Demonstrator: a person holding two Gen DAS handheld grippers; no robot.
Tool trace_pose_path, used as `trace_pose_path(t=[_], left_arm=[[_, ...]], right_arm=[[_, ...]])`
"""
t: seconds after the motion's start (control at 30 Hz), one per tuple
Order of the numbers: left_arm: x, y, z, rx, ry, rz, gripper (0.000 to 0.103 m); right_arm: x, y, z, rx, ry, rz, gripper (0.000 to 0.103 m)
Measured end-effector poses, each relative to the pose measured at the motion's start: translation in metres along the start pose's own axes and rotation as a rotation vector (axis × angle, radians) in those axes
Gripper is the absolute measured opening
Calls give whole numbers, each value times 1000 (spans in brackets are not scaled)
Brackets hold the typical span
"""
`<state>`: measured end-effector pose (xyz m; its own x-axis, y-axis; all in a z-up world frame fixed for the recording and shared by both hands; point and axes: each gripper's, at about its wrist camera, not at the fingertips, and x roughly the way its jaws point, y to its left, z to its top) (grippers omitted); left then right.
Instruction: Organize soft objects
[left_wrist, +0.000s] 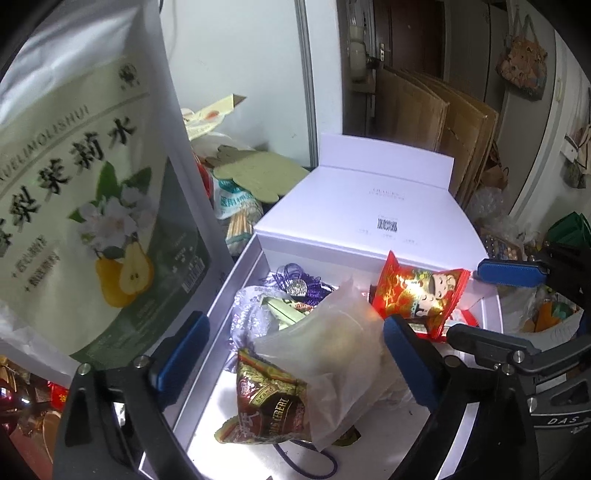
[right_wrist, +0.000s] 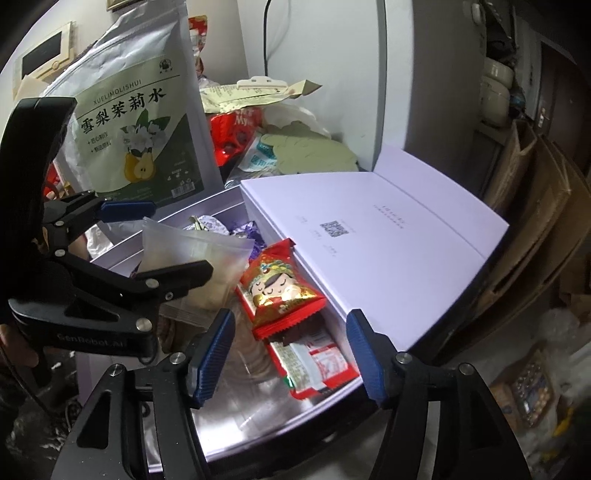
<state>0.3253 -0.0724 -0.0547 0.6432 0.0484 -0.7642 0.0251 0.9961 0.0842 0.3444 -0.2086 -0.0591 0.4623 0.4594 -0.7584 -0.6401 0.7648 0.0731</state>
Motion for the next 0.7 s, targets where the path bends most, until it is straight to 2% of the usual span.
trace_pose_path(t=[0.17,0.27,0.37,0.5,0.7], left_arm=[[-17,-1,5,1,-28,-26,97],[-33,0,10,-7,-76,-21,97],[-53,5,17,-24,-118,-36,97],[-81,9,25,-25,-176,-10,97],[-124,14,30,-39,-251,-12,97]], right_arm=[[-10,3,4,9,-18,-15,63],[-20,5,10,21,-36,-32,63],[-38,10,15,15,-75,-62,63],[-63,18,22,13,-128,-84,63],[-105,33,29,10,-217,-110,63]])
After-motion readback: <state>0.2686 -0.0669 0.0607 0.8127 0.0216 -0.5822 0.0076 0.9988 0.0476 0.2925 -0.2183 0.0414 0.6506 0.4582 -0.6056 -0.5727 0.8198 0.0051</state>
